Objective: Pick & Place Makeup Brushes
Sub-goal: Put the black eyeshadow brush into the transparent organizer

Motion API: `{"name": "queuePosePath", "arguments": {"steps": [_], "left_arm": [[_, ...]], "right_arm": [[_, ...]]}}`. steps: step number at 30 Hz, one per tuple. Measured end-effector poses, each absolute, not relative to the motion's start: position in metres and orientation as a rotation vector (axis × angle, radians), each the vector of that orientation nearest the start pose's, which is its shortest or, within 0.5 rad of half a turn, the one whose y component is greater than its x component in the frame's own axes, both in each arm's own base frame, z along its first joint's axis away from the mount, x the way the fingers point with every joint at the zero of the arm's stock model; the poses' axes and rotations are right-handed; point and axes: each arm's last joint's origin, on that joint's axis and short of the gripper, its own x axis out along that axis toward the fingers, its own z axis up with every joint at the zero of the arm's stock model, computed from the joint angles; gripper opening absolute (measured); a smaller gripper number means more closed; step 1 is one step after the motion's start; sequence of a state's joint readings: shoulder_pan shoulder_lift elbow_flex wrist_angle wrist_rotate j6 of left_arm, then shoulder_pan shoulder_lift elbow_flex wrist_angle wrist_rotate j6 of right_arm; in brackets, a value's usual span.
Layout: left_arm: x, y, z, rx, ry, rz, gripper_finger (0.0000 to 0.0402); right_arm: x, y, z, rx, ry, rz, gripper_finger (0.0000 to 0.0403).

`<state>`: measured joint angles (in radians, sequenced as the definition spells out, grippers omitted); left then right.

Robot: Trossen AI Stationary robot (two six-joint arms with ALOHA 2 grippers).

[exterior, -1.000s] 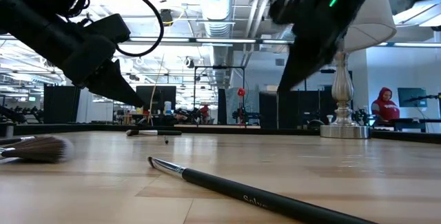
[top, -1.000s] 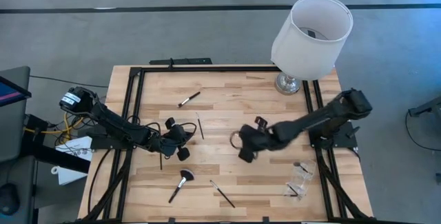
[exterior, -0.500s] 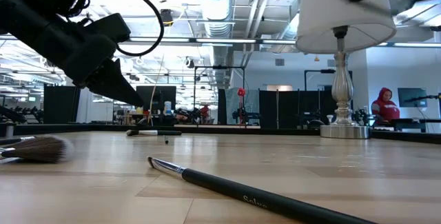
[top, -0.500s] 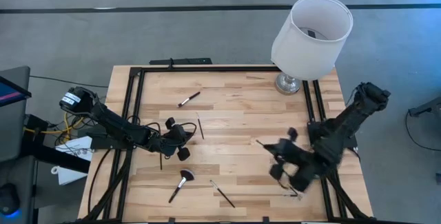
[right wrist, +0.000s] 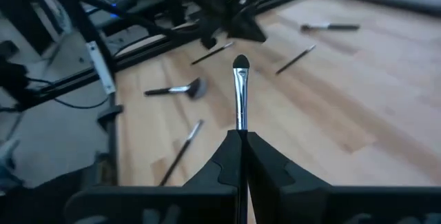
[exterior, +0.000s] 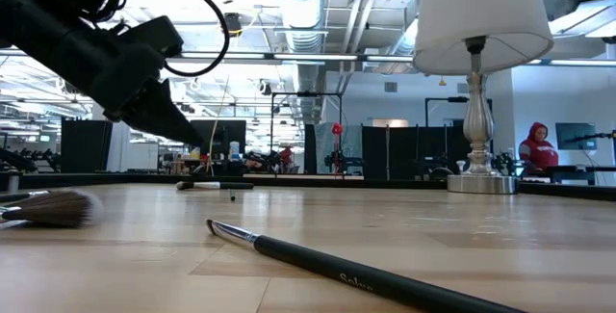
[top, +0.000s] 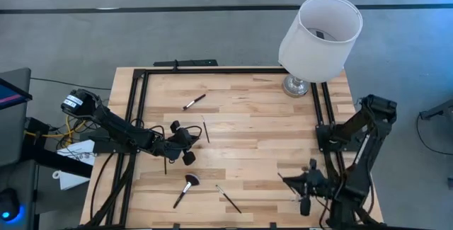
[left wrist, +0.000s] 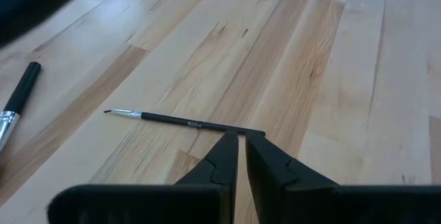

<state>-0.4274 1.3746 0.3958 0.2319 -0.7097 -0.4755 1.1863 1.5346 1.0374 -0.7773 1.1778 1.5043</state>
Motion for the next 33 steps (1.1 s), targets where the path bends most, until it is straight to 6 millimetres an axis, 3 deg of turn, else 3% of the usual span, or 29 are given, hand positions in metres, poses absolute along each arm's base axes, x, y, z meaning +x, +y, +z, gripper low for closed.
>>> {"name": "queuePosePath", "arguments": {"steps": [12,23,33], "left_arm": [[0.210,-0.075,0.132,-0.061,0.536,0.405,0.0028],[0.210,-0.075,0.133,-0.063,0.533,0.404,0.0028],[0.210,-0.075,0.133,-0.064,0.531,0.404,0.0028]], "right_arm": [[0.100,0.270,0.212,0.366,0.364,-0.214,0.0002],[0.100,0.274,0.193,0.328,0.449,-0.238,0.0002],[0.096,0.271,0.191,0.287,0.525,-0.249,0.0005]]}}
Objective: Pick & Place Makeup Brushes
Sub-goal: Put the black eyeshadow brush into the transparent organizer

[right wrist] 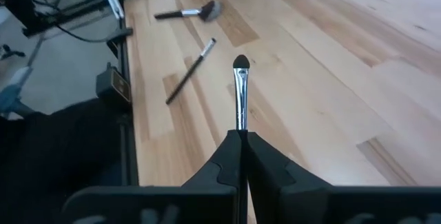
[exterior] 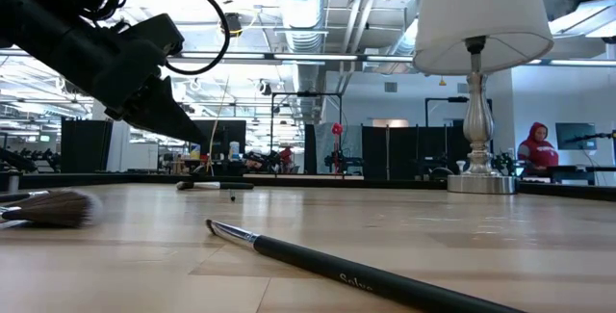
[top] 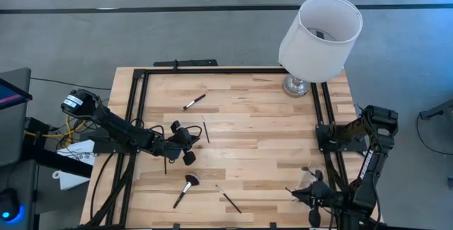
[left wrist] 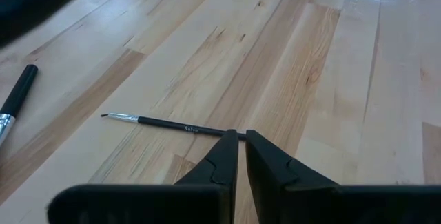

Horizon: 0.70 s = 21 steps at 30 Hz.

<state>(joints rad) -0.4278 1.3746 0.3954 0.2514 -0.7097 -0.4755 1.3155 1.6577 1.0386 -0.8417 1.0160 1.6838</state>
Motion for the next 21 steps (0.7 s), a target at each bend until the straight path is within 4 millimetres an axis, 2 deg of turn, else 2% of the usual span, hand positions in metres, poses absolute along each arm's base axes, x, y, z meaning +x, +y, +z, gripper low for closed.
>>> {"name": "queuePosePath", "arguments": {"steps": [13,21], "left_arm": [[0.2099,-0.0750,0.1330,-0.065,0.529,0.404,0.0028],[0.2099,-0.0749,0.1330,-0.066,0.529,0.404,0.0028]], "right_arm": [[0.0943,0.2652,0.1898,0.315,0.544,-0.296,0.0014],[0.0945,0.2658,0.1899,0.323,0.542,-0.294,0.0064]]}}
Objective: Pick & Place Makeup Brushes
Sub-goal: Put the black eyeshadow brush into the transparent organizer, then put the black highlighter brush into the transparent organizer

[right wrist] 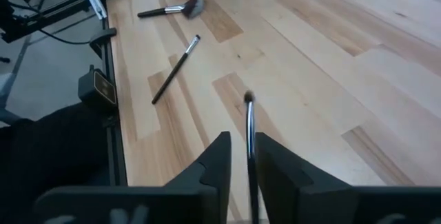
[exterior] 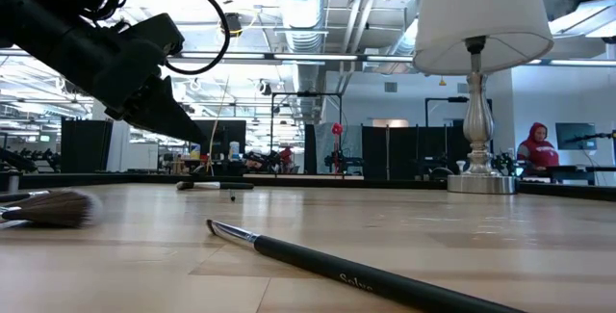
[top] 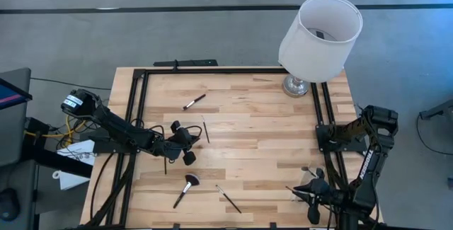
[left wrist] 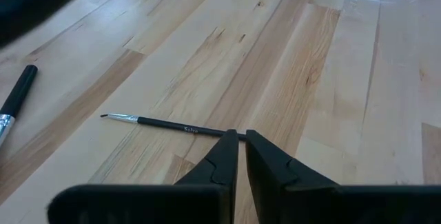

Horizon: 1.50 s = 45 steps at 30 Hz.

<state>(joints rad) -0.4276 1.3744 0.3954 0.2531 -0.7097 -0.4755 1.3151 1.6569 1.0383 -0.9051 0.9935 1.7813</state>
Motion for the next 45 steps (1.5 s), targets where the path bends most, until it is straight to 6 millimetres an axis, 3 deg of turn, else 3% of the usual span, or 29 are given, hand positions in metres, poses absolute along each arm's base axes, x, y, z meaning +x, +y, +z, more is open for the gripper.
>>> {"name": "queuePosePath", "arguments": {"steps": [12,16,23,31,37,41,45], "left_arm": [[0.210,-0.075,0.133,-0.058,0.531,0.403,0.0028],[0.210,-0.074,0.133,-0.026,0.538,0.396,0.0028],[0.210,-0.074,0.133,-0.015,0.540,0.392,0.0028],[0.209,-0.073,0.135,0.055,0.539,0.394,0.0028],[0.208,-0.064,0.169,0.150,0.434,0.400,0.0047],[0.206,-0.045,0.196,0.185,0.439,0.435,0.0072],[0.207,-0.027,0.211,0.154,0.592,0.467,0.0091]], "right_arm": [[0.102,0.263,0.191,0.323,0.505,-0.317,0.0079],[0.116,0.266,0.205,0.258,0.461,-0.313,0.0079],[0.163,0.262,0.241,0.105,0.418,-0.368,0.0079],[0.233,0.210,0.246,-0.010,0.567,-0.533,0.0079],[0.264,0.177,0.247,-0.046,0.602,-0.616,0.0079],[0.271,0.174,0.249,-0.087,0.599,-0.595,0.0079],[0.272,0.178,0.249,-0.086,0.587,-0.575,0.0079]]}}
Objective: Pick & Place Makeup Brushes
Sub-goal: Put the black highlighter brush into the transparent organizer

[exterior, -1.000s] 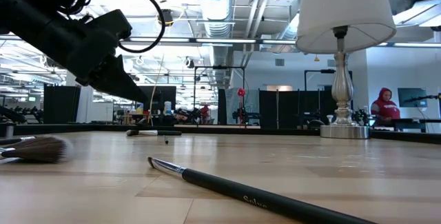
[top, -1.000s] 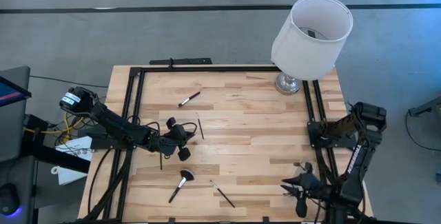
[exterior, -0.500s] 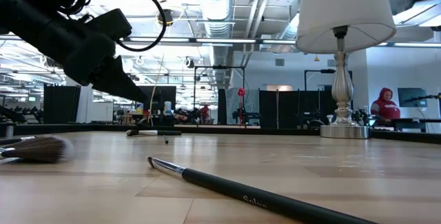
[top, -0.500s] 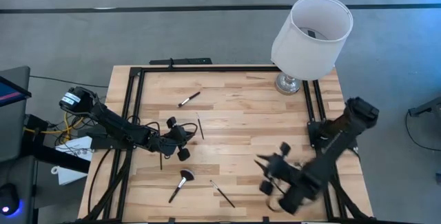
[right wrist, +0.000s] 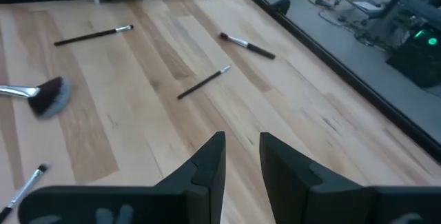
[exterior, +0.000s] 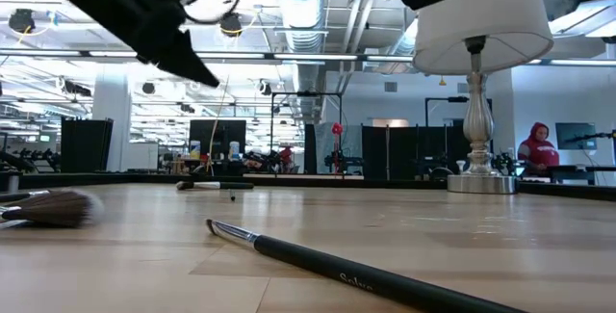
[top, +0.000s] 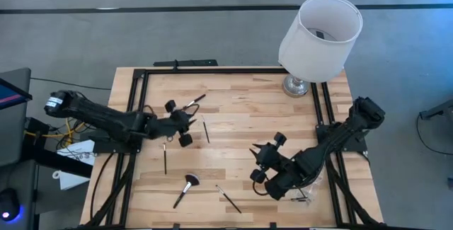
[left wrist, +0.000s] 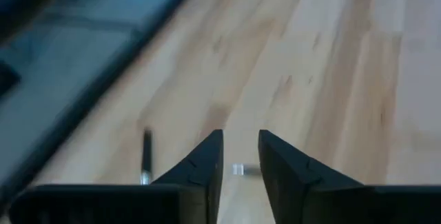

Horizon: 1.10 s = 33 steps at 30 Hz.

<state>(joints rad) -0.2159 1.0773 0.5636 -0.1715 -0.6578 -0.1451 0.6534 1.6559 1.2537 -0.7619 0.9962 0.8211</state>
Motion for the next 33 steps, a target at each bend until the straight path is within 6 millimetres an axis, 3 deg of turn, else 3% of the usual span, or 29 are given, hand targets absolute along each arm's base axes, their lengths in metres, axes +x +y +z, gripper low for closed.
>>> {"name": "queuePosePath", "arguments": {"steps": [3,7,14,18,23,28,33], "left_arm": [[0.210,-0.028,0.211,0.035,0.677,0.347,0.0099],[0.207,-0.045,0.206,-0.157,0.758,0.118,0.0105],[0.182,-0.107,0.192,-0.269,0.959,-0.078,0.0106],[0.177,-0.155,0.196,-0.177,1.015,-0.076,0.0106],[0.194,-0.200,0.205,-0.055,1.152,0.046,0.0106],[0.215,-0.225,0.187,-0.175,1.335,0.065,0.0106],[0.223,-0.227,0.165,-0.246,1.455,0.127,0.0106]], "right_arm": [[0.270,0.185,0.245,-0.103,0.594,-0.558,0.0079],[0.268,0.195,0.236,-0.136,0.610,-0.534,0.0079],[0.268,0.206,0.217,-0.190,0.646,-0.526,0.0079],[0.270,0.201,0.214,-0.206,0.662,-0.549,0.0079],[0.274,0.193,0.215,-0.203,0.670,-0.572,0.0079],[0.274,0.192,0.216,-0.222,0.679,-0.565,0.0079],[0.276,0.190,0.216,-0.301,0.702,-0.545,0.0079]]}}
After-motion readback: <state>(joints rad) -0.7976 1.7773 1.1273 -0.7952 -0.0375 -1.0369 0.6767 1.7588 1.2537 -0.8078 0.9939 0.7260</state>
